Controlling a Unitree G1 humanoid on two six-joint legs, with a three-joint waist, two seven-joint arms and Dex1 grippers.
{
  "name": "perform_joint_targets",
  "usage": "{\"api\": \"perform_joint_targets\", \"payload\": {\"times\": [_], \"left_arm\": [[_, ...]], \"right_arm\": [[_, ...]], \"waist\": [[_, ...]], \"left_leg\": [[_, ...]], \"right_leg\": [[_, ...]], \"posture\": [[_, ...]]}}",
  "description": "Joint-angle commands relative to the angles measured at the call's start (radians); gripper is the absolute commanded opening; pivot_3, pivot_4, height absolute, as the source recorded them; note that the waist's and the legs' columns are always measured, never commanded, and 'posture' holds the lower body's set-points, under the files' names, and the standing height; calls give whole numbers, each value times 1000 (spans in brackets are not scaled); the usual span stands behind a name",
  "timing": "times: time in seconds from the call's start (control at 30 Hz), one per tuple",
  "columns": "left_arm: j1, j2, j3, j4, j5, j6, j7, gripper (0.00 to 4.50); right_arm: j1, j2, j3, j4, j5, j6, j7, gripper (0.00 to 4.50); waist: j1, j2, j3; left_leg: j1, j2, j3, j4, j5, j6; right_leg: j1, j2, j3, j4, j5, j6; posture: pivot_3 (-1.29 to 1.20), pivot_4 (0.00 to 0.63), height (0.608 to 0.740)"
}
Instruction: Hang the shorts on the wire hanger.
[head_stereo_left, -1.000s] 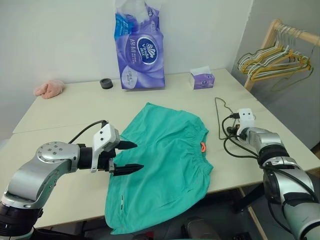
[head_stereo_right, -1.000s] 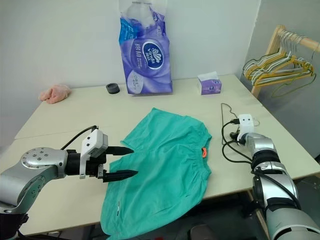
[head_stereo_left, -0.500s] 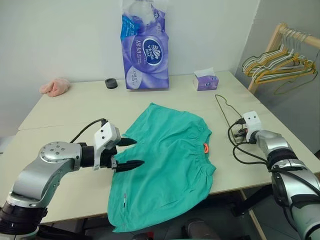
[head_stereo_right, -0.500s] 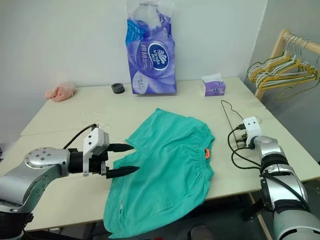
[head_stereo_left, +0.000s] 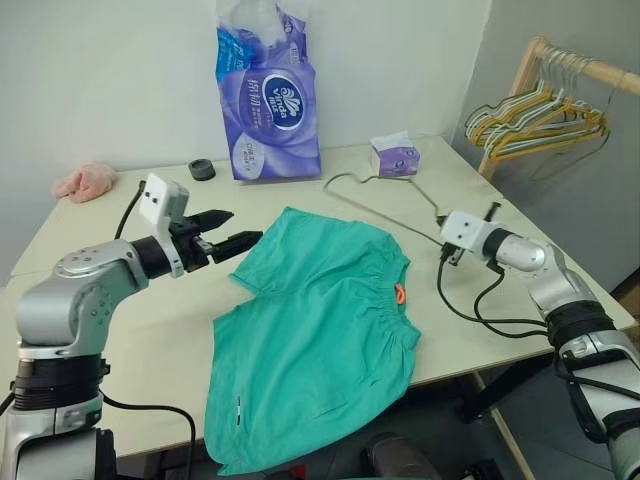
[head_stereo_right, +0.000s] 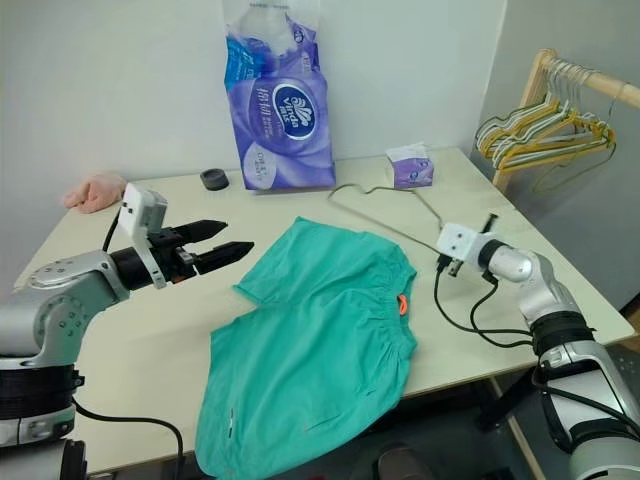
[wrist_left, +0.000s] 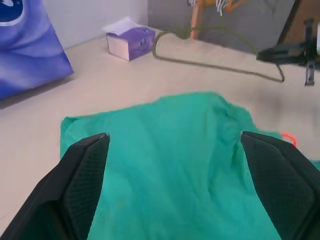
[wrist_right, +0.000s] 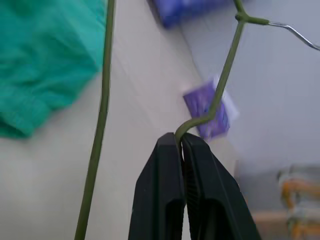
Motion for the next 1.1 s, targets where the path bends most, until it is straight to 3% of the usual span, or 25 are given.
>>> {"api": "perform_joint_targets", "payload": {"times": [0.03, 0.37, 0.73, 0.83, 1.1], "left_arm": [[11, 80, -5, -14, -63, 84, -110, 4382], [87, 155, -114, -44, -9, 63, -223, 4382], [115, 112, -135, -56, 2, 34, -222, 4382], [122, 105, -137, -74, -11, 46, -227, 3796], [141, 106, -163, -110, -11, 46, -232, 1320]], "right_arm": [[-48, -18, 50, -59, -96, -178, -45, 17], [-119, 38, 76, -90, -121, -309, -37, 17], [-107, 48, 68, -137, -87, -349, -10, 17], [-101, 49, 69, -146, -85, -348, -4, 0], [-80, 59, 67, -182, -68, -343, 16, 0]], "waist": [[-9, 0, 0], [-10, 0, 1], [-9, 0, 1], [-9, 0, 1], [-9, 0, 1]], "left_leg": [[0, 0, 0, 0, 0, 0], [0, 0, 0, 0, 0, 0], [1, 0, -1, 0, 0, 0], [1, 0, 0, 0, 0, 0], [1, 0, 0, 0, 0, 0]], "right_leg": [[0, 0, 0, 0, 0, 0], [0, 0, 1, 0, 1, -2], [0, 0, 1, 0, 1, -2], [0, 0, 1, 0, 1, -3], [0, 0, 1, 0, 1, -3]], "posture": [[-254, 9, 740], [-257, 14, 740], [-259, 17, 740], [-260, 19, 740], [-262, 20, 740]]}}
